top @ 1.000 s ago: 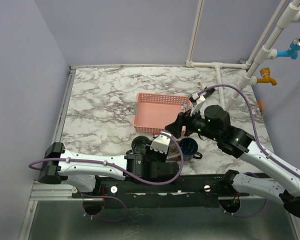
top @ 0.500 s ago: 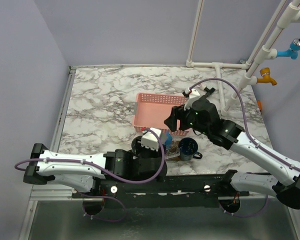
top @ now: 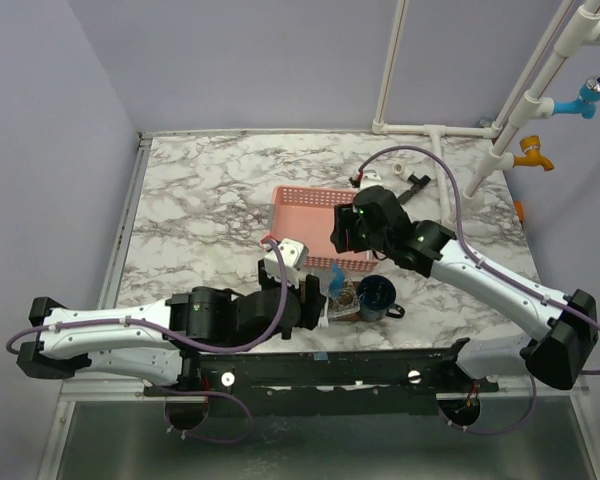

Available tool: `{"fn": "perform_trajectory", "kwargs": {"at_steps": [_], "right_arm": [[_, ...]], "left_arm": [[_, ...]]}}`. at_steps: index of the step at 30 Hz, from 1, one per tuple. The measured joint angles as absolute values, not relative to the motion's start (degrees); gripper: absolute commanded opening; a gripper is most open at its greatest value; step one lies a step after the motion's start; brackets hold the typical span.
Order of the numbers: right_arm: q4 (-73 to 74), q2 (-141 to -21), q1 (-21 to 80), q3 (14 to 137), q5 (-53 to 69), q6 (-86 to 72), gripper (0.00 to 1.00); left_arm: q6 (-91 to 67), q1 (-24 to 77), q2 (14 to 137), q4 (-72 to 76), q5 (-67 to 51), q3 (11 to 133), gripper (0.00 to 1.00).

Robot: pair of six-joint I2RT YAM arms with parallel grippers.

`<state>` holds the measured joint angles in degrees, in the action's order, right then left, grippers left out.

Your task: Prepare toiletry sets of a toothbrush and toothpaste on the tray

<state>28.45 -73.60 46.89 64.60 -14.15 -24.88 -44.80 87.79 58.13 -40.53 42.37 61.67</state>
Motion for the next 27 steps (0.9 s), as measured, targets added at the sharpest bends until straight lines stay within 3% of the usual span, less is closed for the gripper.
{"fn": "perform_trajectory", "kwargs": {"at_steps": [12, 27], "right_arm": [[32.88, -80.71, 38.81, 68.10, -18.39, -26.55, 0.54], [33.74, -84.14, 30.61, 68.07, -19.03, -27.11, 0.56]], "left_arm": [[-38.09, 70.67, 46.78, -39.16, 27.62, 57.28, 0.69], [-31.16, 55.42, 46.59, -39.57, 13.32, 54.17, 0.70]]}}
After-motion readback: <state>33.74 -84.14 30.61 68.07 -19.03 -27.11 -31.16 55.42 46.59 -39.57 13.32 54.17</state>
